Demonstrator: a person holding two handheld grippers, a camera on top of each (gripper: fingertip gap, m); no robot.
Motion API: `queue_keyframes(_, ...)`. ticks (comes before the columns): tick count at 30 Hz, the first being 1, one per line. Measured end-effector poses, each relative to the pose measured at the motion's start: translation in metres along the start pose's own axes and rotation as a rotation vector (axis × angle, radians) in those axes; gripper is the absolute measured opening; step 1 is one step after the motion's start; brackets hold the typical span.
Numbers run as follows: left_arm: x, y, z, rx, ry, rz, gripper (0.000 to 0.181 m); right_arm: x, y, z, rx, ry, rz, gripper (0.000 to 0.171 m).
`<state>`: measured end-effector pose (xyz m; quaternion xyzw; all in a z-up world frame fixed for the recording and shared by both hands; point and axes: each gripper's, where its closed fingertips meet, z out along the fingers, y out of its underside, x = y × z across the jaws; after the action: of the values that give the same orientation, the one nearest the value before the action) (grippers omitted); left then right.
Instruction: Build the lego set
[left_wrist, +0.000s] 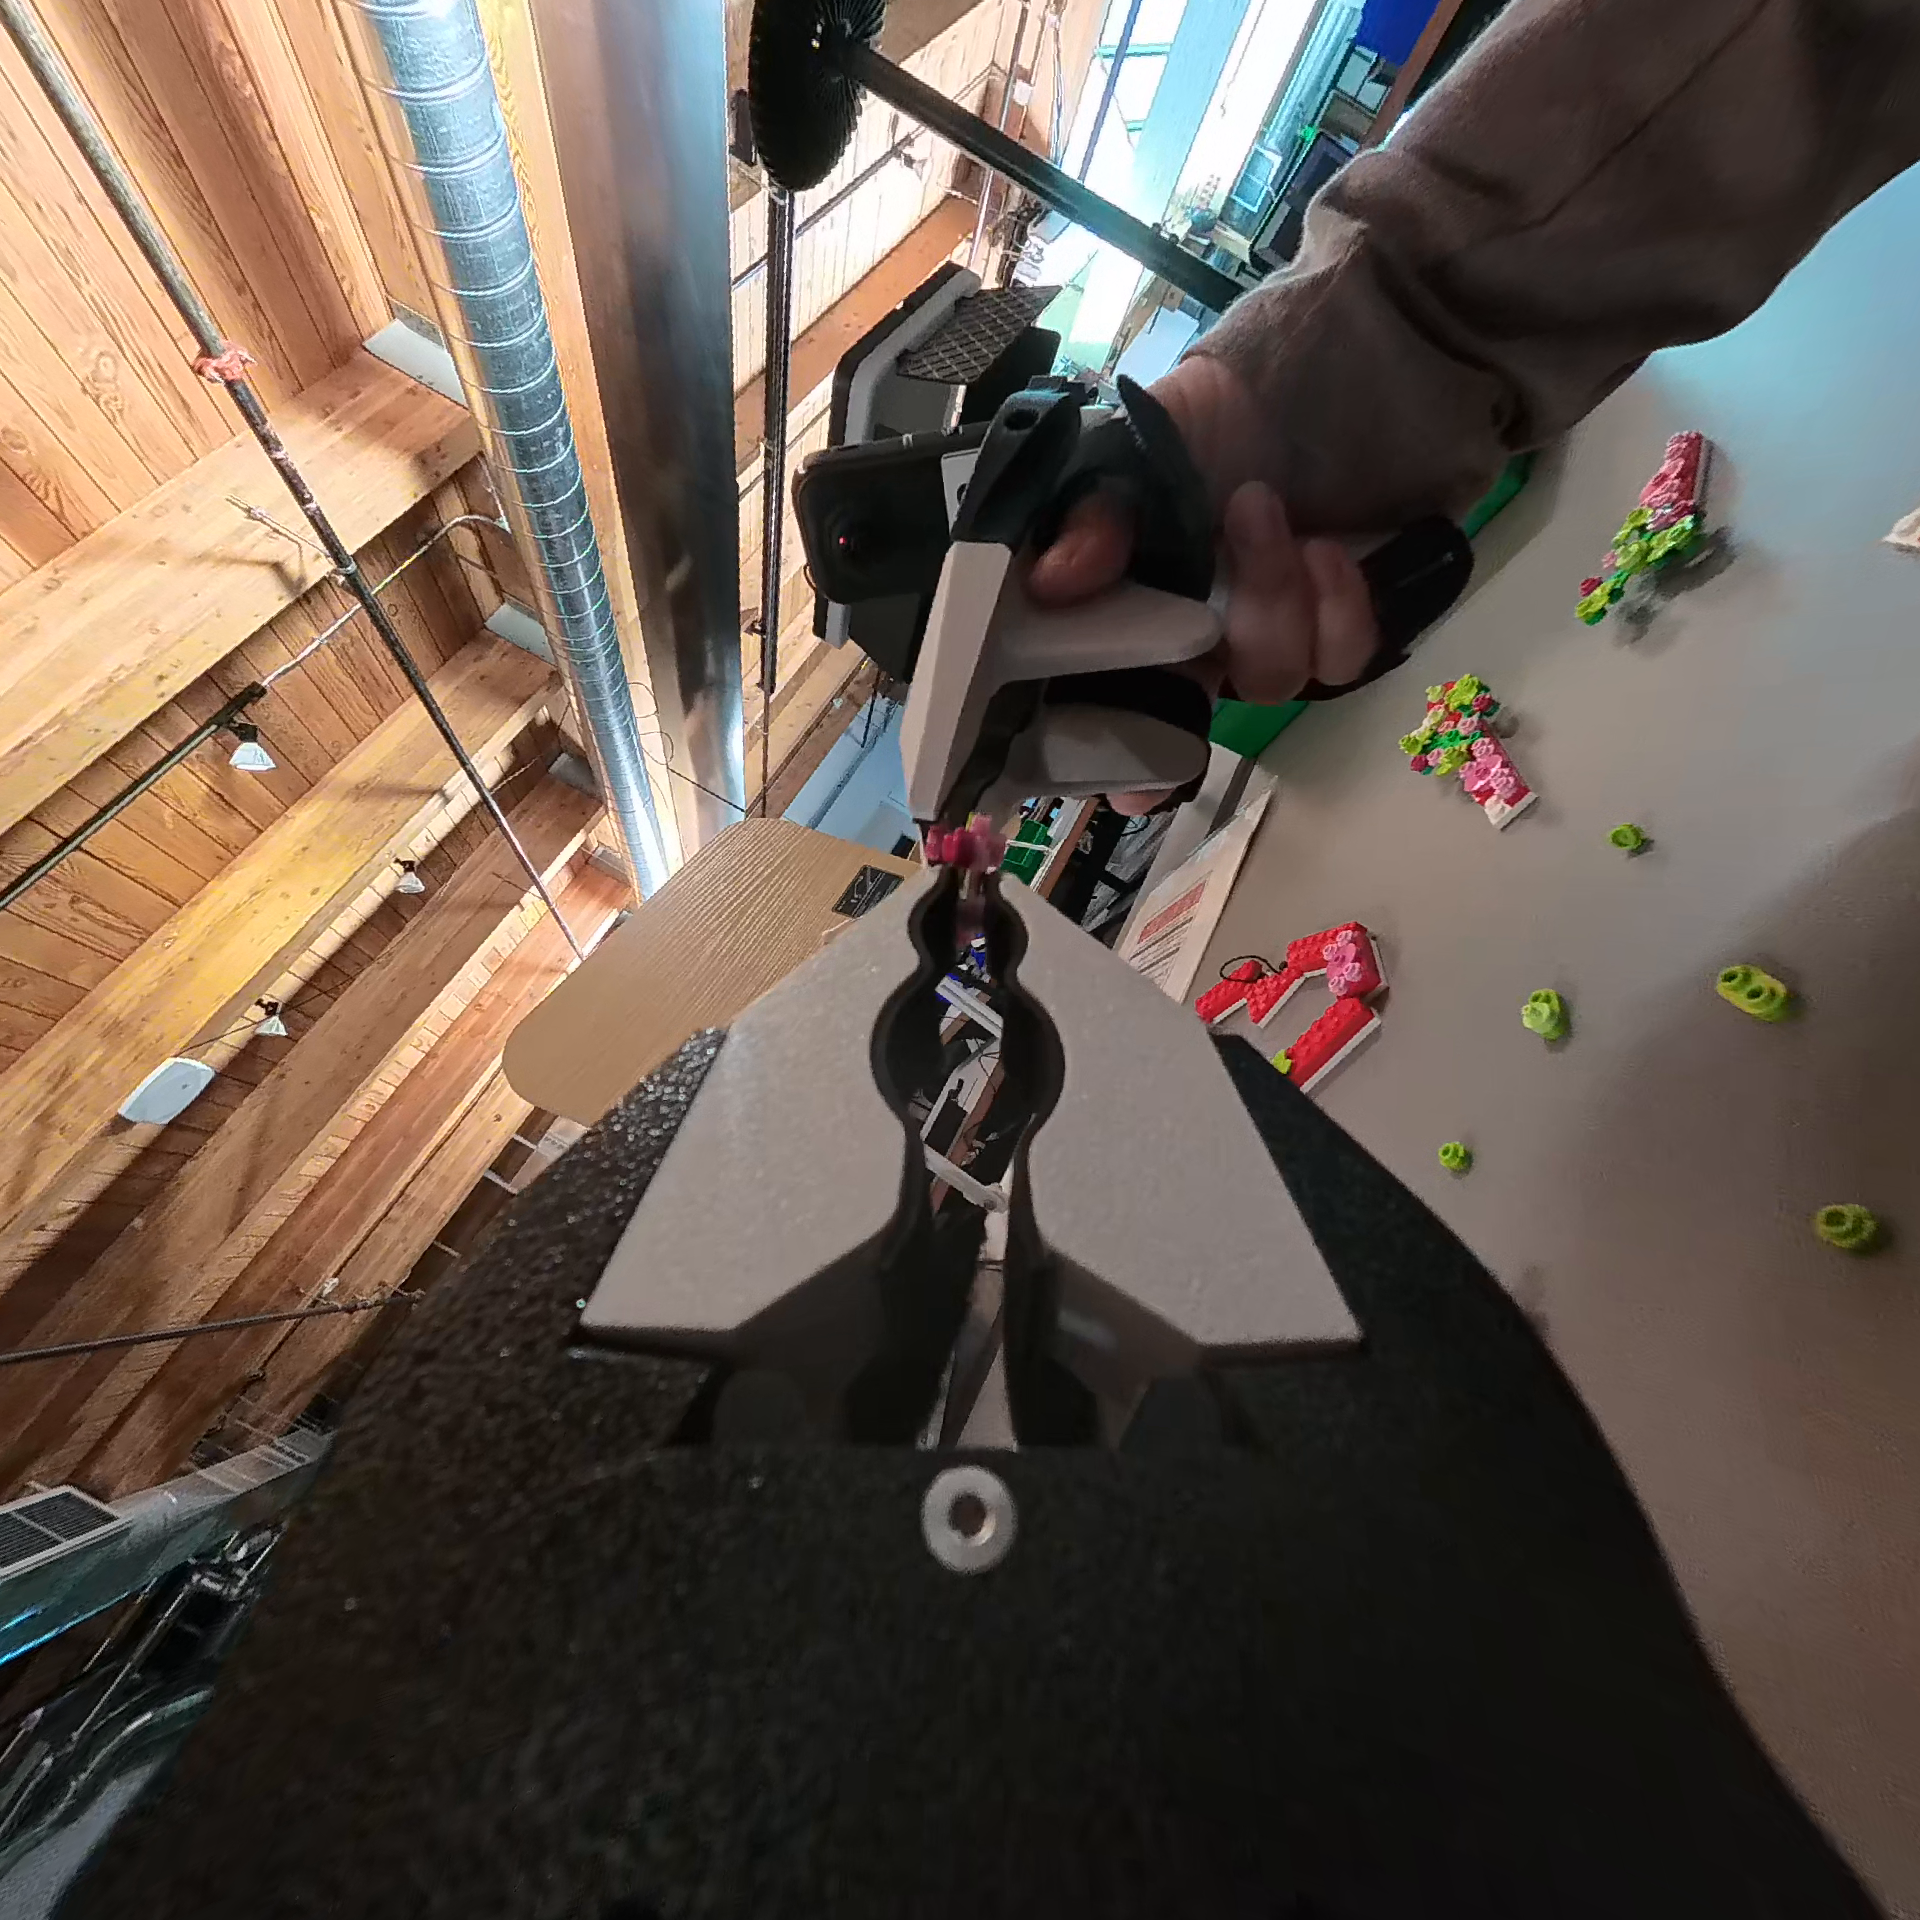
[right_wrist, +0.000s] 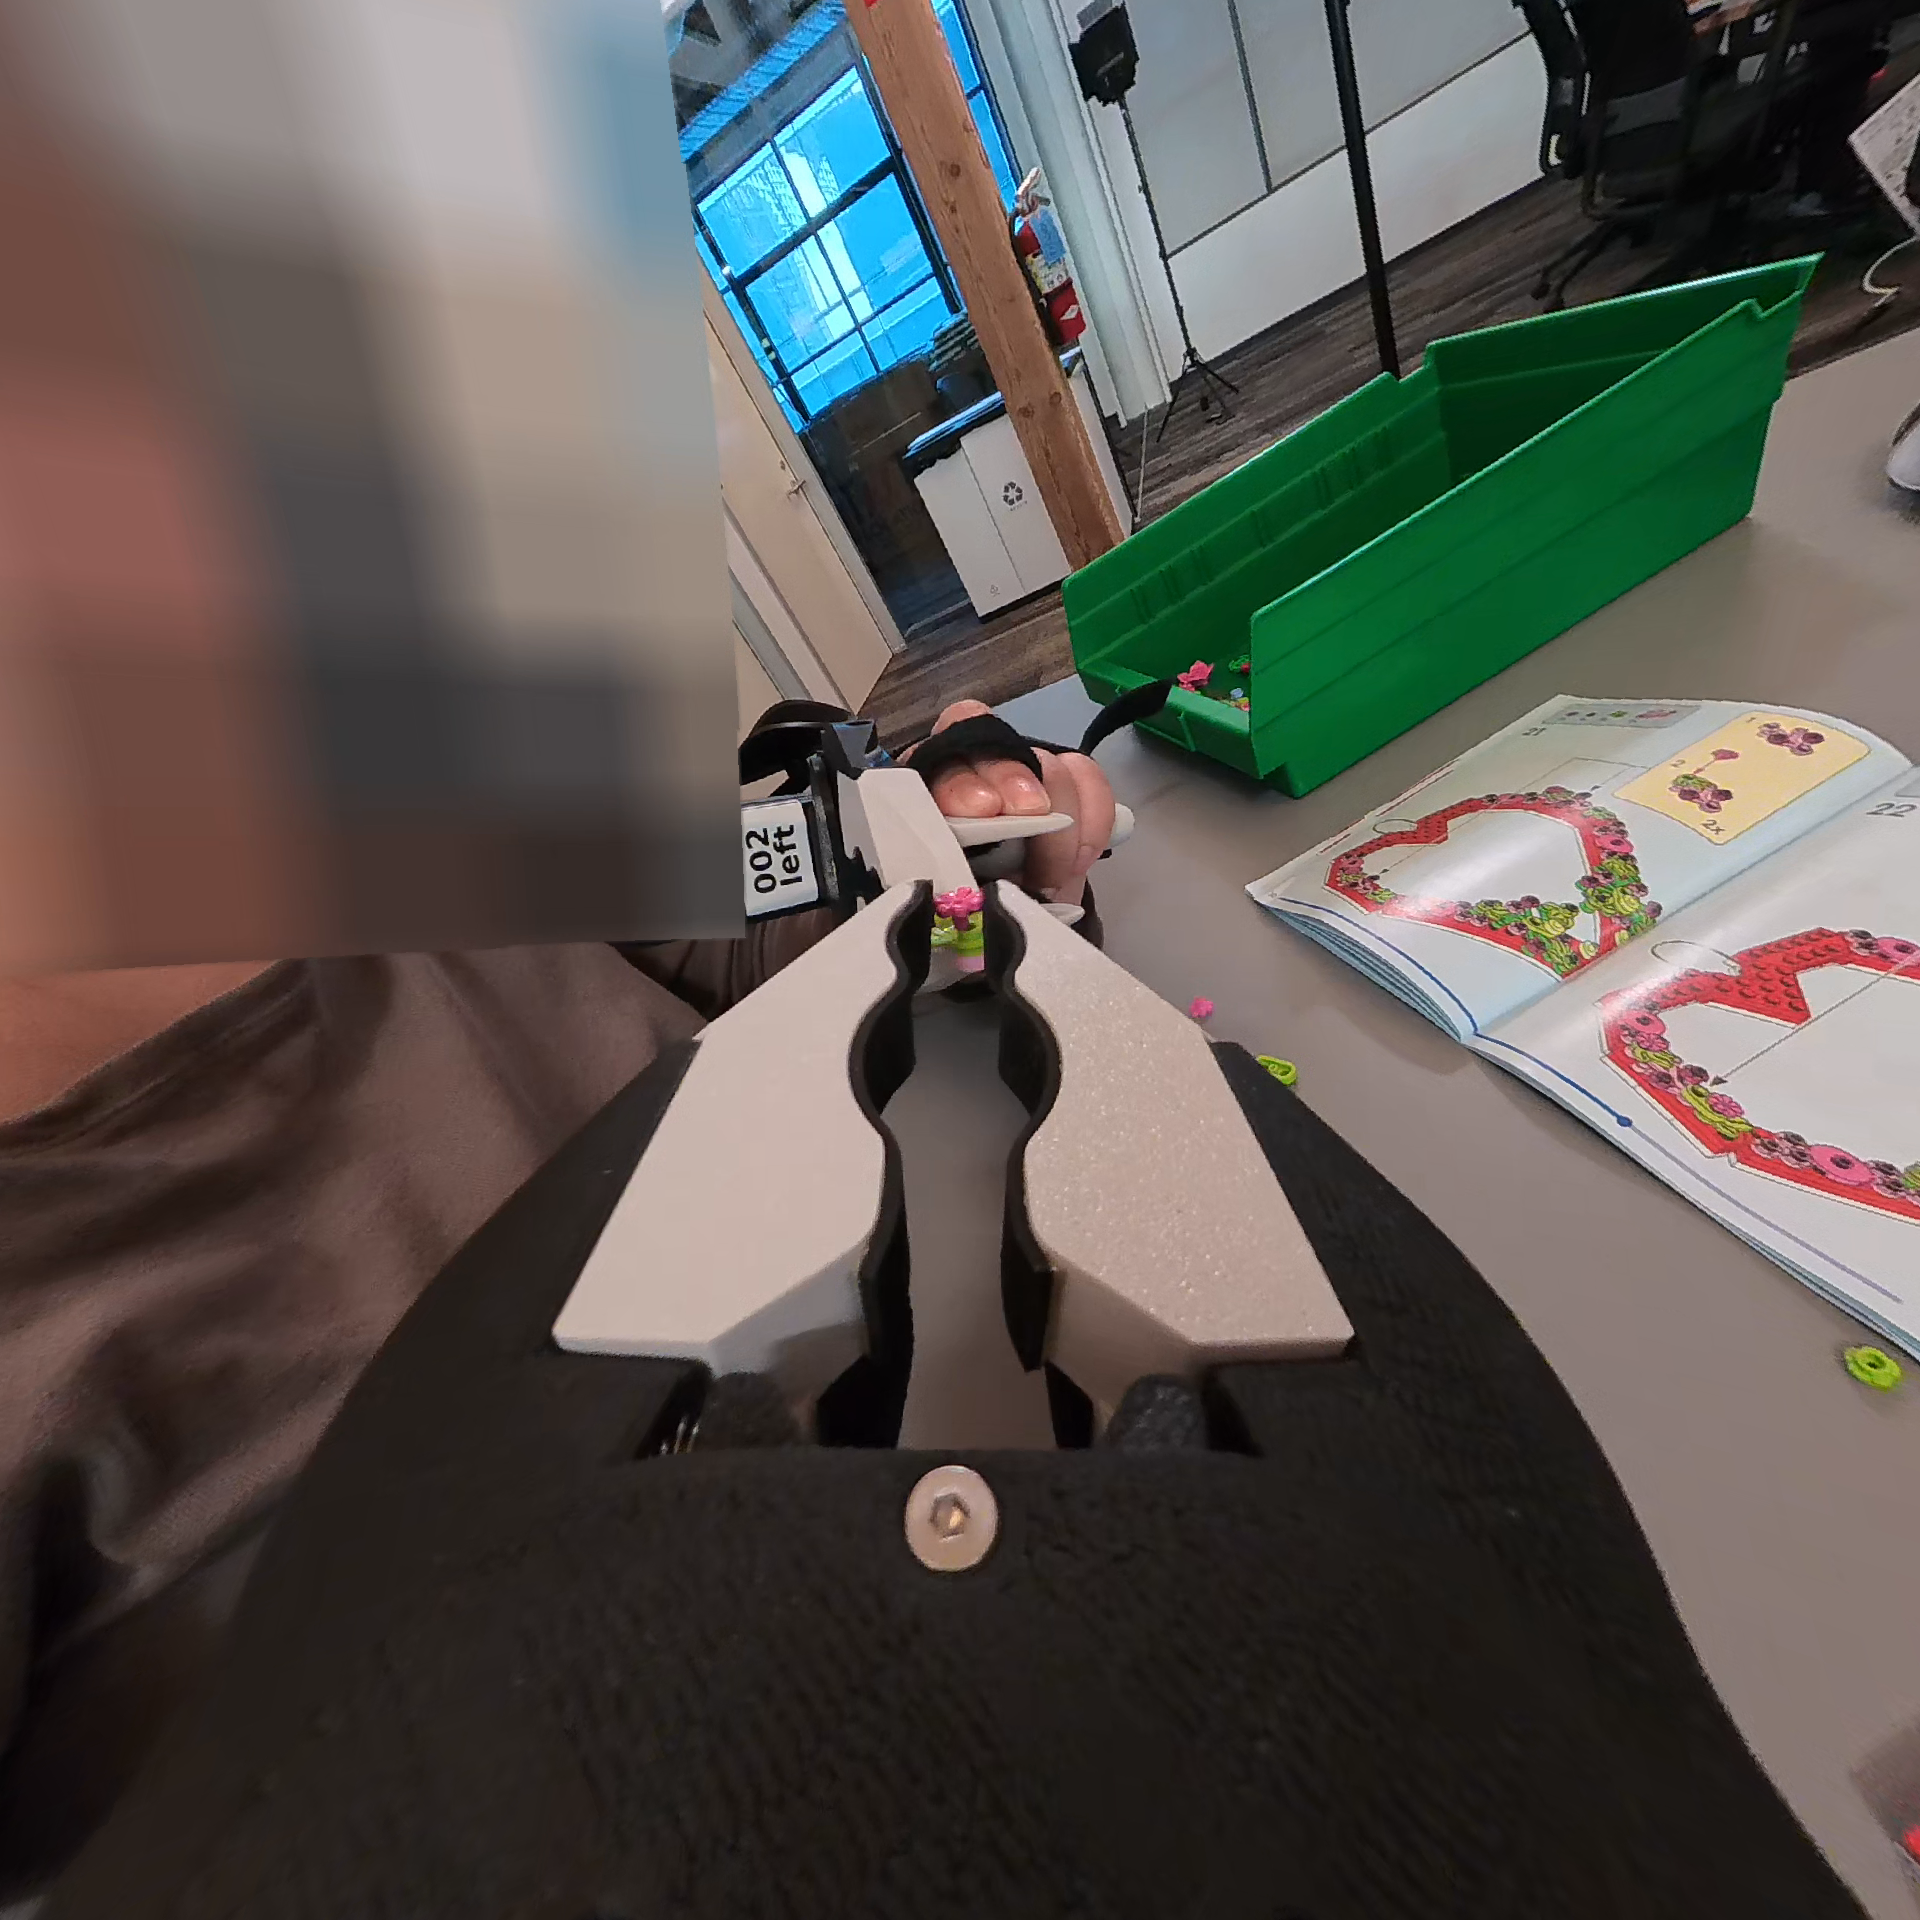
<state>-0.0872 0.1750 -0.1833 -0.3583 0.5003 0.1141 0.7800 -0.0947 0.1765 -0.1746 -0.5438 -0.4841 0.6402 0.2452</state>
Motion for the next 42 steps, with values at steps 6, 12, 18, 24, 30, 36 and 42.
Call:
queue_keyframes(6, -0.0004, -0.0009, -0.0001, 0.005, -0.004, -0.007, 0.001, 0.0004, -0.0005, -0.0010, -0.007, 0.023, -0.051, 0.008)
queue_keyframes(12, -0.0005, -0.0021, -0.0003, 0.007, -0.005, -0.001, 0.001, -0.0007, -0.0005, -0.0016, 0.001, 0.012, -0.042, 0.008)
queue_keyframes(18, -0.0002, -0.0019, -0.0001, 0.006, -0.004, -0.002, 0.001, -0.0008, 0.0004, -0.0004, 0.002, 0.007, -0.038, 0.008)
queue_keyframes(24, 0.0000, -0.0014, 0.0001, 0.002, -0.004, -0.003, 0.002, -0.0005, 0.0017, -0.0012, -0.008, 0.008, -0.059, 0.008)
queue_keyframes(30, -0.0018, -0.0016, -0.0006, 0.003, -0.017, -0.005, 0.001, -0.0017, 0.0012, -0.0006, -0.021, 0.010, -0.085, 0.008)
queue_keyframes(36, -0.0066, -0.0009, -0.0017, -0.005, -0.039, 0.000, 0.002, -0.0013, -0.0022, 0.0012, -0.006, 0.010, -0.072, 0.008)
queue_keyframes(42, -0.0036, -0.0042, -0.0016, 0.001, -0.038, 0.018, 0.001, -0.0049, 0.0010, 0.0046, -0.015, -0.015, -0.053, 0.008)
